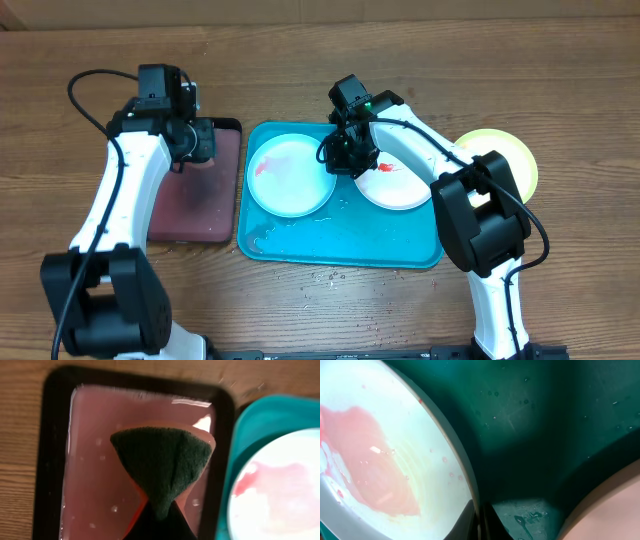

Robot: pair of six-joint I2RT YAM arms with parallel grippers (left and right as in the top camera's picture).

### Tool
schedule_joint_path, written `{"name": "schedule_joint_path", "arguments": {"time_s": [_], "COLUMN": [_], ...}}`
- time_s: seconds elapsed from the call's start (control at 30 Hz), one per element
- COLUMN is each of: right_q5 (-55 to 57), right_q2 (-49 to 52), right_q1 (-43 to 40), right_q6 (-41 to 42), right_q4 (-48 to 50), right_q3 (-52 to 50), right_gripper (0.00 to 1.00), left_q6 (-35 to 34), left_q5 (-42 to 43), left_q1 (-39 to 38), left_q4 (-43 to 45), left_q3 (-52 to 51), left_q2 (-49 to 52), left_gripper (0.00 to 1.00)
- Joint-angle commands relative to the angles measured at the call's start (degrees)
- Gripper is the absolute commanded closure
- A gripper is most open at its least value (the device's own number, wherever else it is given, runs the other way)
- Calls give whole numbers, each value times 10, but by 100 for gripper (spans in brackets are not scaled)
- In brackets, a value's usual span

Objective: Clean dirty plates on tray and stack at the side
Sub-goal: 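Return the sponge to the water tray with the left gripper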

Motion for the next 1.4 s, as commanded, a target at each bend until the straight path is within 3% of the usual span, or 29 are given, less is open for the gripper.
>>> {"name": "schedule_joint_path", "arguments": {"time_s": [0.0,0.3,0.33,0.4,0.43,0.9,1.07,1.13,1.2,1.37], "right_q5": [-1,-1,-1,-1,-1,-1,-1,-1,-1,-1], "right_q2": [-7,-7,-7,-7,-7,-7,-7,-7,-7,-7], "right_q1": [-2,-2,-2,-2,-2,-2,-2,-2,-2,-2], "right_q6": [1,1,1,1,1,1,1,1,1,1], "right_q4": [1,-5,-5,-5,-5,-5,-7,-8,-8,-10], "right_q3": [8,8,8,8,8,8,8,8,8,8], "right_gripper": [96,96,96,96,96,96,96,96,96,96], "left_q6": [44,-3,-2,-2,-2,-4,-4,-4,-4,-2], "left_q5": [-4,-78,-78,-77,-77,-61,-53,-45,-45,-47], "left_q1": [1,1,1,1,1,0,0,0,0,1], "left_q4": [-9,-23,-21,-16,-14,48,63,64,70,66], "left_q3": [5,5,5,5,5,4,4,4,5,33], "left_q2": [43,130,130,130,130,146,172,175,175,166], "left_gripper": [96,96,91,46,39,37,44,64,94,96]}}
